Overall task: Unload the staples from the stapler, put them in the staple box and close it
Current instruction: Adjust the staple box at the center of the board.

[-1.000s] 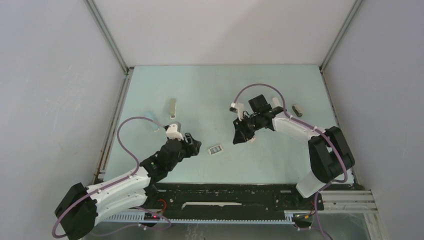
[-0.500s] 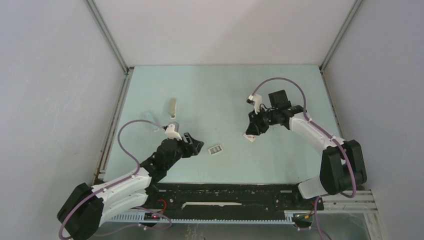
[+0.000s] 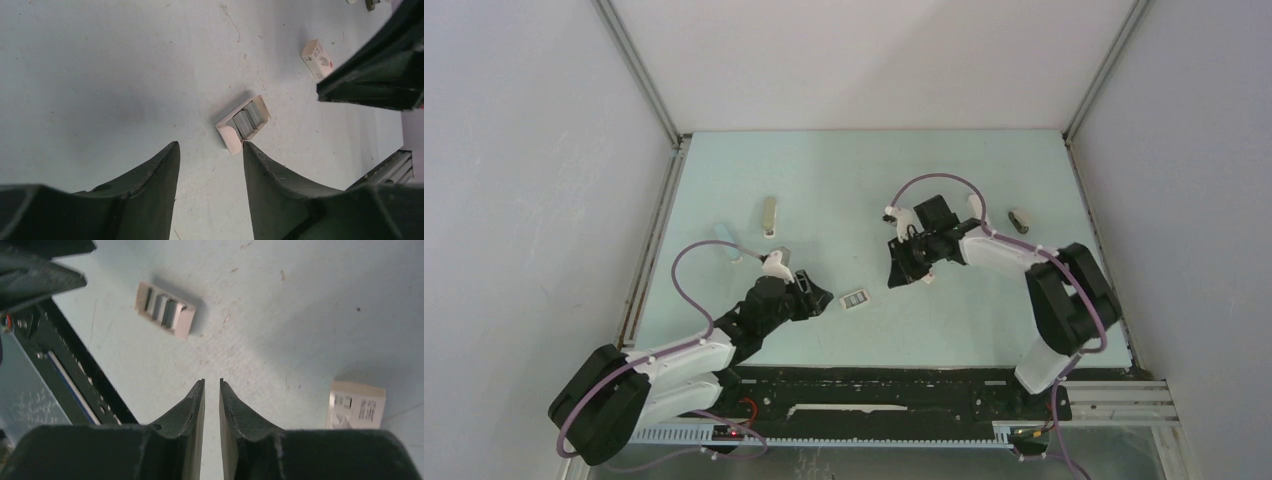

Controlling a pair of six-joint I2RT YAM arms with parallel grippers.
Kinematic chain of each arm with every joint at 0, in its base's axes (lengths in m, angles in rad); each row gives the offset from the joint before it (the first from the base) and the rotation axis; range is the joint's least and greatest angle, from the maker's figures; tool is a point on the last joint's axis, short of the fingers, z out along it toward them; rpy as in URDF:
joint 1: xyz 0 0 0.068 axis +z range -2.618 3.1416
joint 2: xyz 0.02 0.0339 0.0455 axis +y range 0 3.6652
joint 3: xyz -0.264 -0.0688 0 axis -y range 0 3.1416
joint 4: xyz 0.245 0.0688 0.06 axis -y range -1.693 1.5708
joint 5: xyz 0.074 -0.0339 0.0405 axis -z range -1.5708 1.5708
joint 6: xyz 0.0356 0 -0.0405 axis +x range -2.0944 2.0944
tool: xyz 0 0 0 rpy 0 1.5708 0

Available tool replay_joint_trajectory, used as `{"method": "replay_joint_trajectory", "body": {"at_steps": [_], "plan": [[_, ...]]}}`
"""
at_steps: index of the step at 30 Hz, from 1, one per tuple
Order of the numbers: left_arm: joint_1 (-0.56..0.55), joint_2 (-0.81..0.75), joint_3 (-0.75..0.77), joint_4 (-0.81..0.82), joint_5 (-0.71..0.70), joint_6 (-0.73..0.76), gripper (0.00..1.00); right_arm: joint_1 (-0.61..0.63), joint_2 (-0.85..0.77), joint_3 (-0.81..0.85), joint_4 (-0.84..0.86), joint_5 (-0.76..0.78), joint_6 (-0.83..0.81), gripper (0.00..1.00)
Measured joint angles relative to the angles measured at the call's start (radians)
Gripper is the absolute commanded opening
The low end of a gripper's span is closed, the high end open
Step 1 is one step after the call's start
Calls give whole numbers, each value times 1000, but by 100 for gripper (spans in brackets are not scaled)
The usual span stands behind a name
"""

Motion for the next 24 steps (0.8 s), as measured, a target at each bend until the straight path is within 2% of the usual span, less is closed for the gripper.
{"method": "replay_joint_trajectory", "body": {"at_steps": [4, 10, 17, 24], "plan": [[2, 28, 0, 6, 1, -15, 49, 16, 121, 65, 9, 31, 106, 22], [3, 132, 3, 27, 32, -29, 47, 55, 211, 129, 4, 38, 173, 18], [3, 229, 55, 64, 89, -34, 46, 123, 248, 169, -16, 61, 187, 17], [3, 256, 69, 75, 111, -34, 45, 142, 265, 175, -32, 107, 188, 17]]}}
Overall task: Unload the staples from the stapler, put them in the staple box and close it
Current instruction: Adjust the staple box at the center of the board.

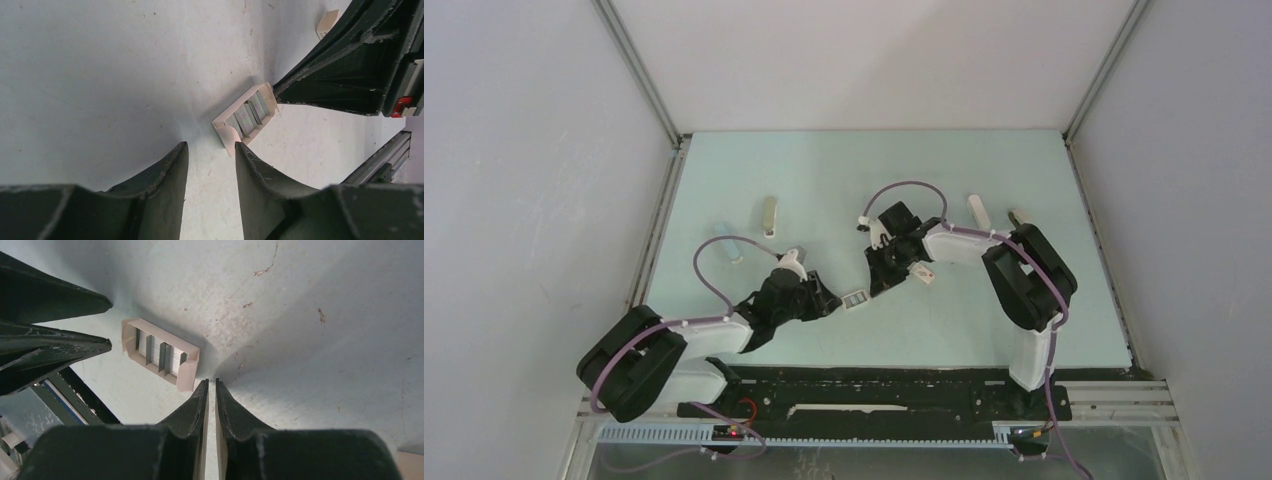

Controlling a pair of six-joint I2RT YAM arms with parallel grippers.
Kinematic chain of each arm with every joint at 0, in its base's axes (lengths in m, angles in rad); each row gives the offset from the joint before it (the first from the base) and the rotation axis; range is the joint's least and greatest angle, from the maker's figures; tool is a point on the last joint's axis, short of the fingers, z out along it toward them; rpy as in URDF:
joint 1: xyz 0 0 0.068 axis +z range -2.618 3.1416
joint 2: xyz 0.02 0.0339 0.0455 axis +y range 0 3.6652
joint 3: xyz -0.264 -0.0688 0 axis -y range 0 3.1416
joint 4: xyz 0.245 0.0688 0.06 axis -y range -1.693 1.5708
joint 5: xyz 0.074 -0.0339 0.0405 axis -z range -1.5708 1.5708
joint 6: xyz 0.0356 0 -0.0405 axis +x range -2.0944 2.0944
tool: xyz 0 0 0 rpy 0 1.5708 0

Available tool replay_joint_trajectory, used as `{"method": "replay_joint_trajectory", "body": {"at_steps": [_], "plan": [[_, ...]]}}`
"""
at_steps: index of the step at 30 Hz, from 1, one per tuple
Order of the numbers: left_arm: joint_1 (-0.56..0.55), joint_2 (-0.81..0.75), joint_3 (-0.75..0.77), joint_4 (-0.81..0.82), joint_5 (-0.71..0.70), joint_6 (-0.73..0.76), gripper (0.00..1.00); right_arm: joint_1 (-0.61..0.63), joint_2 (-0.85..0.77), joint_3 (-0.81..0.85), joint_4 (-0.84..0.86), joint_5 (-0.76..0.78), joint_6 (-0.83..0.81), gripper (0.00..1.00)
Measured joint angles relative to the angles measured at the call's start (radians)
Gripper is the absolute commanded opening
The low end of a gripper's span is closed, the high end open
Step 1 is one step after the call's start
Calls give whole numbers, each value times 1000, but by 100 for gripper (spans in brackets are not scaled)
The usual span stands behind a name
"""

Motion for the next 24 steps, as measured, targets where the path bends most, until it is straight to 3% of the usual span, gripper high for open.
{"method": "replay_joint_trajectory", "body": {"at_steps": [16, 21, 24], "plan": [[1, 22, 7, 14, 27, 1, 44, 80, 23, 37, -37, 55, -25, 18], [8, 1, 7, 0, 26, 3, 48, 86, 9, 37, -41, 108, -56, 20], [18, -47, 7, -15, 24, 12, 56, 83, -3, 37, -53, 150, -92, 20]]}}
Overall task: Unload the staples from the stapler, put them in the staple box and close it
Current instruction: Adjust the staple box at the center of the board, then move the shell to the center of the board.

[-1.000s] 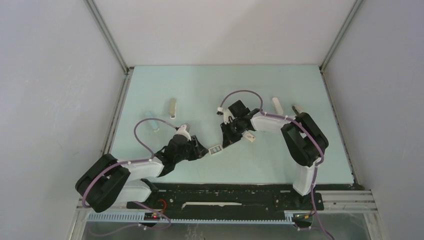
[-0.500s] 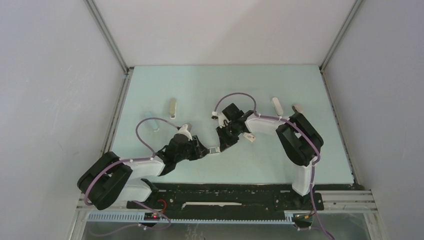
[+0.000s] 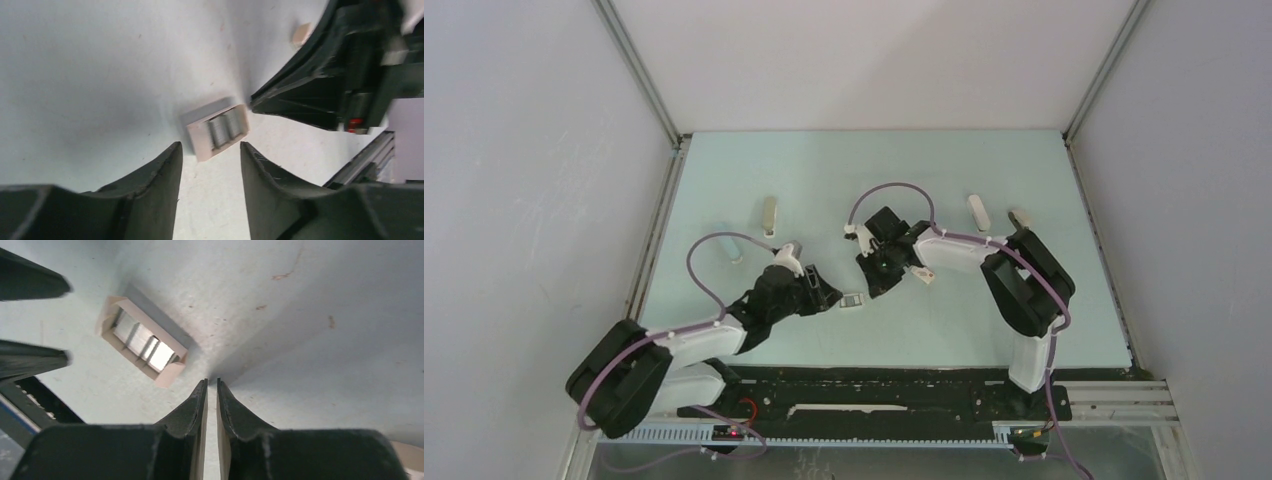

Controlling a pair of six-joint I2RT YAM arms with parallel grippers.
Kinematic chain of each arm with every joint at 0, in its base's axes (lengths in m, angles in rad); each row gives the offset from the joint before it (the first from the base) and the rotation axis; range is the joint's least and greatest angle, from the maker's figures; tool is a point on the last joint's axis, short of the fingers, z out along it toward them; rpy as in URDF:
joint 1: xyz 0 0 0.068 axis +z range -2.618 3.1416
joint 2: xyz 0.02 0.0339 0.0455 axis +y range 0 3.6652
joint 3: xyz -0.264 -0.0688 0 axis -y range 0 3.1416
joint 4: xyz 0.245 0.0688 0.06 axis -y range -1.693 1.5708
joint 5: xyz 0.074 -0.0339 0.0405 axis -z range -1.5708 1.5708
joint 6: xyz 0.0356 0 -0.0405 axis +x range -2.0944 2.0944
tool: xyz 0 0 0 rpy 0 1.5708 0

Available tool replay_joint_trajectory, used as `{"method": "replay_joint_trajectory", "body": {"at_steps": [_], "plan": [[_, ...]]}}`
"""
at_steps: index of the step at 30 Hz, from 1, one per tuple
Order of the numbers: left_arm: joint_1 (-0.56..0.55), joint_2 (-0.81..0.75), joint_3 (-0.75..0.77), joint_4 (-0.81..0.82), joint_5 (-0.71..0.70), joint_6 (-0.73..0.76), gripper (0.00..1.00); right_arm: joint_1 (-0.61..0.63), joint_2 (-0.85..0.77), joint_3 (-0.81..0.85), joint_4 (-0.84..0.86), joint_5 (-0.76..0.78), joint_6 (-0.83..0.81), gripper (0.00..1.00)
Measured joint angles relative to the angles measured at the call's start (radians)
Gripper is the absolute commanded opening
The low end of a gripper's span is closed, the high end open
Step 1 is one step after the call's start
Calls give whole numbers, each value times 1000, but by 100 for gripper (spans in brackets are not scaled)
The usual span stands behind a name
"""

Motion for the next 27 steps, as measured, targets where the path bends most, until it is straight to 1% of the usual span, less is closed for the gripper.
{"method": "replay_joint_trajectory", "body": {"at_steps": [4, 6, 8, 10, 13, 15, 16, 18, 19, 20, 22, 24, 25, 27], "plan": [[13, -130, -1, -20, -18, 30, 66, -3, -27, 0, -19, 50, -66, 20], [15, -216, -3, -42, -42, 49, 69, -10, -56, -2, -30, 65, -98, 20], [17, -306, -9, -62, -71, 70, 74, -21, -109, -8, -40, 67, -132, 20], [19, -397, -22, -82, -101, 92, 83, -39, -169, -9, -49, 55, -165, 20], [21, -564, -49, -139, -159, 138, 99, -101, -279, -6, -60, 13, -233, 23], [22, -691, -61, -183, -203, 168, 100, -155, -348, 14, -84, -29, -289, 34], [23, -726, -62, -196, -219, 183, 100, -177, -372, 33, -101, -52, -314, 46], [27, -809, -62, -212, -243, 216, 100, -235, -410, 106, -148, -125, -383, 82], [29, -839, -62, -218, -251, 232, 100, -259, -419, 146, -172, -163, -409, 94], [31, -859, -62, -222, -255, 247, 100, -290, -423, 194, -203, -225, -457, 97], [32, -873, -62, -229, -255, 272, 100, -343, -417, 283, -293, -365, -566, 95], [33, -864, -62, -237, -246, 289, 100, -375, -379, 366, -425, -483, -688, 95], [34, -850, -62, -237, -238, 293, 100, -380, -351, 391, -486, -539, -756, 96], [35, -810, -63, -233, -214, 296, 100, -376, -319, 364, -541, -606, -845, 98]]}}
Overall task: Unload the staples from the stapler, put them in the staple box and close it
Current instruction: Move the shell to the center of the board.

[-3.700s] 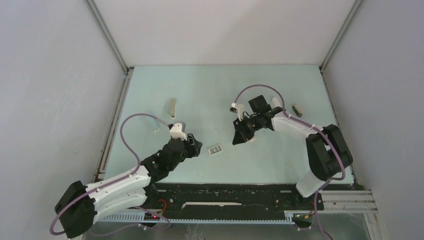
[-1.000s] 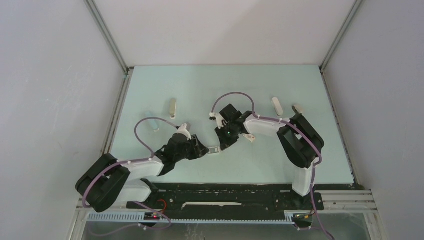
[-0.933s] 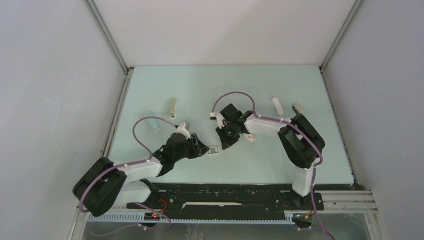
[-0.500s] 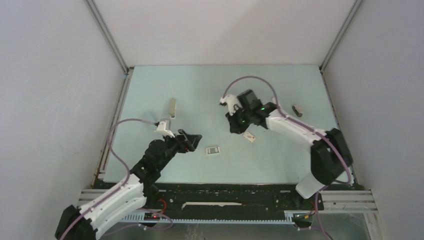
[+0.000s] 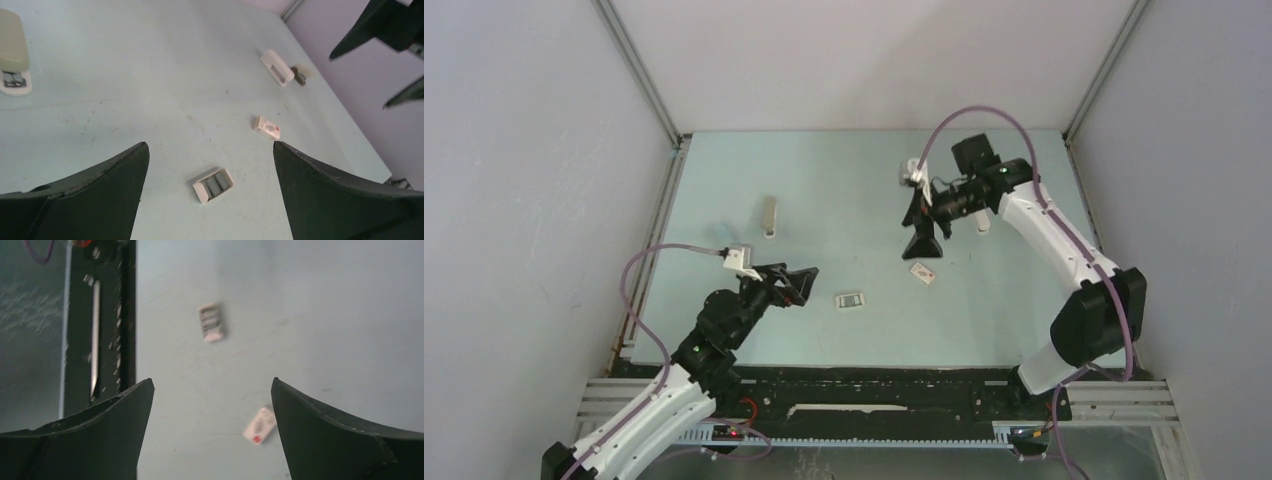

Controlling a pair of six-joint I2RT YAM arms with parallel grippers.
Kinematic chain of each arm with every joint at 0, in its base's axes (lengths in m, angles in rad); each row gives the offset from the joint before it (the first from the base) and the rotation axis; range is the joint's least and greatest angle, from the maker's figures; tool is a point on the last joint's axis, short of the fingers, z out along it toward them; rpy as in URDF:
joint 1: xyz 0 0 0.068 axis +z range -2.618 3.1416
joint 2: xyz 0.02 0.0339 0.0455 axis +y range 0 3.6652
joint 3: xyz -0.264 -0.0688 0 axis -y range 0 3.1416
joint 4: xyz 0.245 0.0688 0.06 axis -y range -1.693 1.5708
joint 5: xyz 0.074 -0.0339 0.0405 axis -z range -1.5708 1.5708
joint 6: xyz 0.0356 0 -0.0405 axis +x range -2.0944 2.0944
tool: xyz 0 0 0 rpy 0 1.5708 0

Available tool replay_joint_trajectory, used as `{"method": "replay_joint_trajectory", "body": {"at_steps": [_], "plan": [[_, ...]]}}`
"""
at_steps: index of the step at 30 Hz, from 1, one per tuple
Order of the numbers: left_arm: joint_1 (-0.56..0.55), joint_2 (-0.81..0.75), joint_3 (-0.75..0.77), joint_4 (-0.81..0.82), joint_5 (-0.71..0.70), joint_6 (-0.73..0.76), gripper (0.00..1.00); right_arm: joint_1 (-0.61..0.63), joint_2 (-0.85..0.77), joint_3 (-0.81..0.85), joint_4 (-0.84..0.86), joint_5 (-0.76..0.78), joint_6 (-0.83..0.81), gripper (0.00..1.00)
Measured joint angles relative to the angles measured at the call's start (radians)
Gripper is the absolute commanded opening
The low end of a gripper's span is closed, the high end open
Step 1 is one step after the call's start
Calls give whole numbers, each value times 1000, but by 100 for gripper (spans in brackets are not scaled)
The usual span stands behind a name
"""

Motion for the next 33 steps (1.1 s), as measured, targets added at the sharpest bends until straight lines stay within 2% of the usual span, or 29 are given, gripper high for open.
{"method": "replay_joint_trajectory", "body": {"at_steps": [5, 9, 15, 22, 33], "plan": [[0, 104, -58, 69, 54, -17, 100, 38, 8, -272, -22, 5, -133, 99], [0, 161, -95, 96, 75, -39, 100, 62, 11, -381, 12, 49, -175, 98], [2, 193, -112, 139, 75, -74, 100, 56, 83, -399, 124, 124, -164, 94], [2, 194, -137, 178, 74, -105, 100, 68, 176, -402, 278, 328, -47, 88], [2, 200, -140, 203, 74, -117, 100, 64, 188, -402, 345, 518, 76, 82]]}}
